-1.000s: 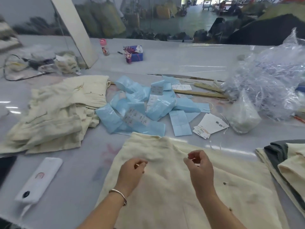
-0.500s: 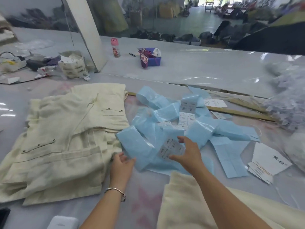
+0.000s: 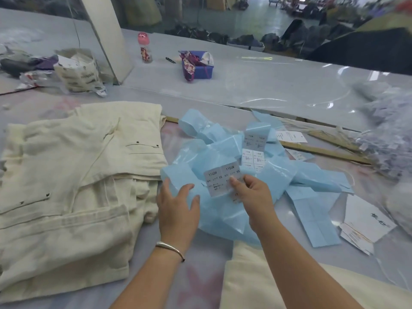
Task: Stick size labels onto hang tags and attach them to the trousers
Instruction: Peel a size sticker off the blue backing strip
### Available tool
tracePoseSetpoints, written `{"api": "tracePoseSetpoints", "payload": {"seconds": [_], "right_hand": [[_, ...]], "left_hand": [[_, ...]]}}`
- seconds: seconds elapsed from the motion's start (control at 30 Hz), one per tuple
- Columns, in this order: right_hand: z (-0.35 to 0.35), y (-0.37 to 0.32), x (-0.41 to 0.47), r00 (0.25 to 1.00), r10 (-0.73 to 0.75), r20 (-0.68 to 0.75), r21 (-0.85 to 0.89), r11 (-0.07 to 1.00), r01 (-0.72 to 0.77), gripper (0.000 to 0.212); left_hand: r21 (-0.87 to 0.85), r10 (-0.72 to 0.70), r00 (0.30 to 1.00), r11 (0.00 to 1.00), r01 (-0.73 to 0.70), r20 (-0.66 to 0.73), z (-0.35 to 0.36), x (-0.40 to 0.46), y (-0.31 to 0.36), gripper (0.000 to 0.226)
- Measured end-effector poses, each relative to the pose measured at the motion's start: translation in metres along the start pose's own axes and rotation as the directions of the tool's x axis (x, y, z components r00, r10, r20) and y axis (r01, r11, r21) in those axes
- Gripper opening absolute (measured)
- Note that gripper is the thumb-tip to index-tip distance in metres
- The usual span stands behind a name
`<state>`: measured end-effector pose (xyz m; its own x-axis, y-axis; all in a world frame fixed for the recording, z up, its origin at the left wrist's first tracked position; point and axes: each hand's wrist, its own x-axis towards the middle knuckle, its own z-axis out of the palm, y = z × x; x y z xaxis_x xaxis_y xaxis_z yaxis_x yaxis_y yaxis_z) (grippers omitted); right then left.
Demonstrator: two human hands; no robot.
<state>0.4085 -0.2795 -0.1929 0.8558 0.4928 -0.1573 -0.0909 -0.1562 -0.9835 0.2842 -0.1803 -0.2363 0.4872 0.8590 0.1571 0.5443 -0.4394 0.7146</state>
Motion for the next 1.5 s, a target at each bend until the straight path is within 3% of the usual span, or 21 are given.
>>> {"api": "tracePoseSetpoints", "payload": {"seconds": [0.13, 0.23, 0.37, 0.5, 0.57, 0.67, 0.9, 1.03, 1.2, 1.3, 1.4, 1.5], "right_hand": [[0.006, 0.007, -0.007, 0.997, 0.041, 0.06, 0.054, 0.998, -0.045, 0.01], [0.007, 0.009, -0.01, 0.992, 0.058, 0.11, 0.094, 0.993, -0.069, 0.013], [0.005, 0.008, -0.011, 0.982, 0.068, 0.176, 0.171, 0.98, -0.098, 0.013], [0.001, 0.004, -0.009, 0.962, 0.107, 0.253, 0.135, 0.98, -0.145, 0.024], [0.003, 0.001, -0.007, 0.965, 0.12, 0.232, 0.063, 0.988, -0.138, 0.033], [0.008, -0.002, -0.004, 0.984, 0.11, 0.141, -0.044, 0.993, -0.105, 0.023], [0.02, -0.005, 0.002, 0.99, 0.127, 0.062, -0.05, 0.991, -0.124, 0.018], [0.021, -0.004, 0.004, 0.992, 0.121, 0.027, -0.038, 0.992, -0.12, 0.03], [0.024, 0.001, 0.011, 0.994, 0.091, -0.056, -0.037, 0.995, -0.093, 0.03], [0.025, 0.008, 0.019, 0.992, 0.038, -0.119, -0.095, 0.994, -0.049, 0.04], [0.025, 0.013, 0.023, 0.994, -0.006, -0.107, -0.313, 0.949, -0.029, 0.041], [0.018, 0.005, 0.011, 0.988, -0.135, -0.073, -0.69, 0.722, 0.048, 0.035]], "left_hand": [[0.035, 0.203, 0.969, 0.979, -0.2, -0.143, -0.006, 0.01, 0.011, 0.029], [0.052, 0.325, 0.941, 0.946, -0.321, -0.092, -0.007, 0.015, 0.014, 0.035], [0.02, 0.358, 0.933, 0.934, -0.358, -0.024, -0.007, 0.016, 0.016, 0.036], [-0.054, 0.398, 0.917, 0.916, -0.398, -0.025, -0.007, 0.017, 0.016, 0.023], [-0.072, 0.428, 0.904, 0.901, -0.428, -0.022, -0.008, 0.016, 0.018, 0.016], [-0.06, 0.464, 0.885, 0.883, -0.466, -0.042, -0.009, 0.018, 0.018, 0.01], [-0.021, 0.49, 0.865, 0.869, -0.495, -0.112, -0.01, 0.014, 0.021, 0.006], [0.015, 0.514, 0.849, 0.856, -0.516, -0.125, -0.011, 0.011, 0.022, 0.008], [-0.127, 0.545, 0.83, 0.821, -0.557, -0.116, -0.022, 0.001, 0.026, 0.012], [-0.28, 0.437, 0.88, 0.835, -0.474, -0.185, -0.046, -0.005, 0.019, 0.016], [-0.434, 0.222, 0.951, 0.851, -0.296, -0.213, -0.07, -0.011, 0.009, 0.007], [-0.442, 0.13, 0.99, 0.886, -0.14, -0.053, -0.08, -0.02, 0.007, 0.016]]}}
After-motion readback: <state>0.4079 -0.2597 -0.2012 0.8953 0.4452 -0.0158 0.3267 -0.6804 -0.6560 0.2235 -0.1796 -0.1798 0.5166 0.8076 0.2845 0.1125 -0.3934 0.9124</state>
